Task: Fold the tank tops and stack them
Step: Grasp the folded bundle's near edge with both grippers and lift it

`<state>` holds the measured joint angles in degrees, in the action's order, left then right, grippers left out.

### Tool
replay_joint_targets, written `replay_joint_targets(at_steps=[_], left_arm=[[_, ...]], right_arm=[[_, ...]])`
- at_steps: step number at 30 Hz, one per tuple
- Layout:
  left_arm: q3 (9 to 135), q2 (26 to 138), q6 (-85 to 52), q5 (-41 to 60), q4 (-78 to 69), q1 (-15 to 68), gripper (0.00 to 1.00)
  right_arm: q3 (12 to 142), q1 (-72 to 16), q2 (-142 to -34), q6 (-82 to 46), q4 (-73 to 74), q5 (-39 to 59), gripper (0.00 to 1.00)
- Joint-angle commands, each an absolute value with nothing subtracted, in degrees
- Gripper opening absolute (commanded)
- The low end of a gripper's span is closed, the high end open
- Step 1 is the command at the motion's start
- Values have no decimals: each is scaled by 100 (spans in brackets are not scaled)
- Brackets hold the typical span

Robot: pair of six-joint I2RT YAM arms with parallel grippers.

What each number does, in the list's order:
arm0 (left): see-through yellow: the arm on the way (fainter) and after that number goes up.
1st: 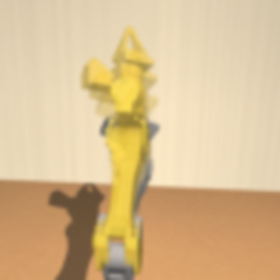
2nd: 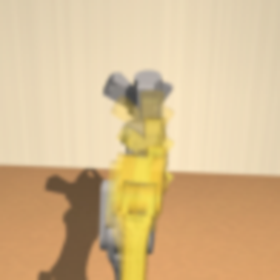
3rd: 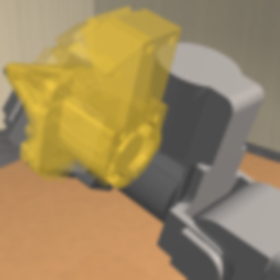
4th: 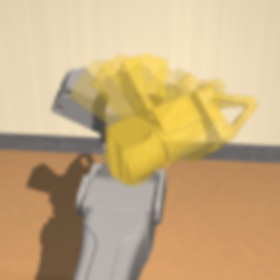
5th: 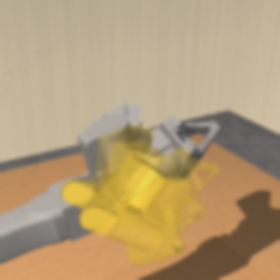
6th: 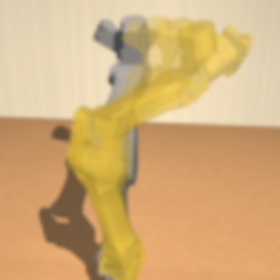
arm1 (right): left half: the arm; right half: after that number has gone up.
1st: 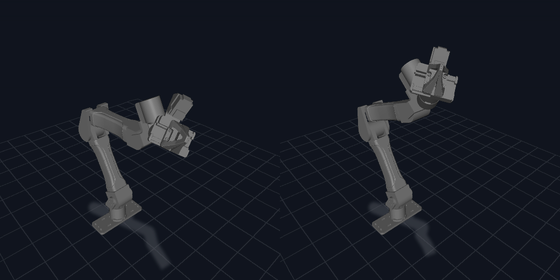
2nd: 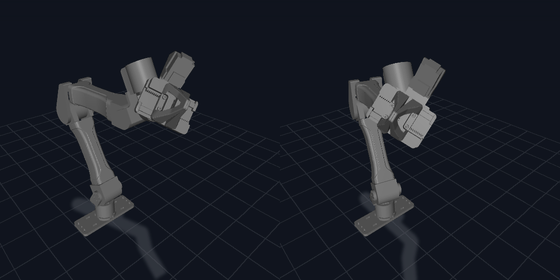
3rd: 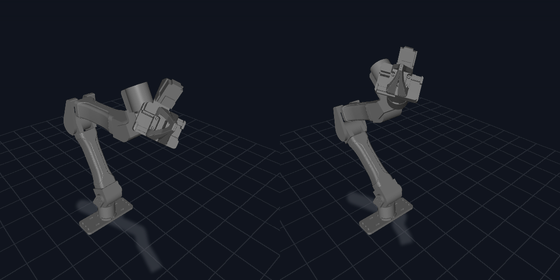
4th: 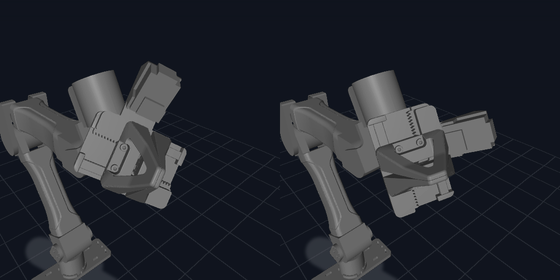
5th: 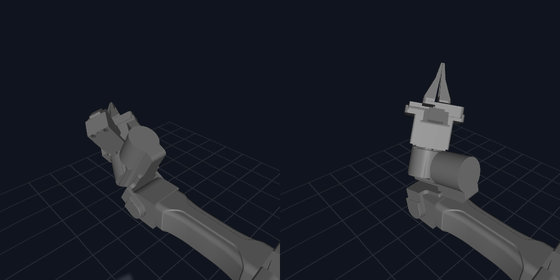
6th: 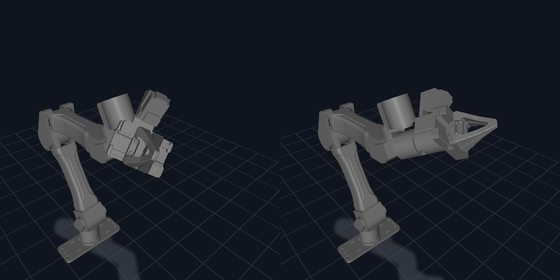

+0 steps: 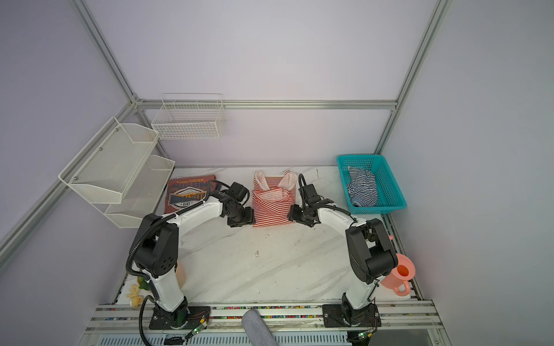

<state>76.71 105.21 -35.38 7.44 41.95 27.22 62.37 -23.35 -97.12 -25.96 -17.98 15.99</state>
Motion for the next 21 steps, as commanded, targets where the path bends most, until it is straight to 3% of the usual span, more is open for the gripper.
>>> replay_joint_targets(at_steps=[1,14,21], left_arm=[[7333,10210,-3827,932,3517,2694,65],[7066,10610,-4491,1185,2592,2698,65],[7051,10852,-4570,1331,2588,2698,59]], right_arm=[[6016,-2328,-9627,-2643,-1686,1488,62],[6201,-2329,-10236,-2777,-1210,1661,63],[6300,-2302,-10472,-2834,-1139,1649,56]])
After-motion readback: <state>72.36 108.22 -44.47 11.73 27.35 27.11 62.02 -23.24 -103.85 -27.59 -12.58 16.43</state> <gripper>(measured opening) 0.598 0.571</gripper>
